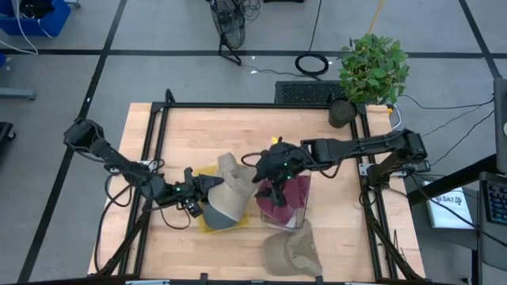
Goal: Pick & Place hat
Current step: Put the top brown cap into the yellow bin
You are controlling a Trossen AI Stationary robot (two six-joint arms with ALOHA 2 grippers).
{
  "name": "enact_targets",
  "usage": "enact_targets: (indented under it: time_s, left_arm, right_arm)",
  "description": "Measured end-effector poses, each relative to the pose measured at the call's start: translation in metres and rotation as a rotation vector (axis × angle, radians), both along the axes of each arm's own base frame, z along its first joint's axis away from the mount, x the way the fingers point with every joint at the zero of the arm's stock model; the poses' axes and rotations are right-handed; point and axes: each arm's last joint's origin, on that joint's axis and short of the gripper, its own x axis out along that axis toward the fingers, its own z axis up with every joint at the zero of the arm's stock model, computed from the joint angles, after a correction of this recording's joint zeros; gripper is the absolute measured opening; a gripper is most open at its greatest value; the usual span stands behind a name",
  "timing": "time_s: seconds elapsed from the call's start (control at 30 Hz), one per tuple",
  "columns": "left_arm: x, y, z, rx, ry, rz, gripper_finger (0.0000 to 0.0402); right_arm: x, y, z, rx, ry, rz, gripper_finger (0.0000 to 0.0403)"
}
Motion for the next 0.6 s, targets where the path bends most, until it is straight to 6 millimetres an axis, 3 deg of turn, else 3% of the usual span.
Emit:
enact_targets:
  time_s: [0.17, 0.3, 0.6]
  left_arm:
    - [0.002, 0.003, 0.001, -0.002, -0.013, -0.012, 0.0011]
    - [0.003, 0.006, 0.002, -0.009, -0.025, 0.0, 0.0011]
    - [0.007, 0.013, 0.002, -0.024, -0.032, 0.019, 0.0011]
  right_arm:
    - [0.0, -0.001, -0.001, -0.106, -0.003, -0.125, 0.0298]
    - [0.001, -0.003, -0.001, -0.156, -0.01, -0.194, 0.0333]
    - [0.017, 0.002, -0.017, -0.093, -0.007, -0.105, 0.0322]
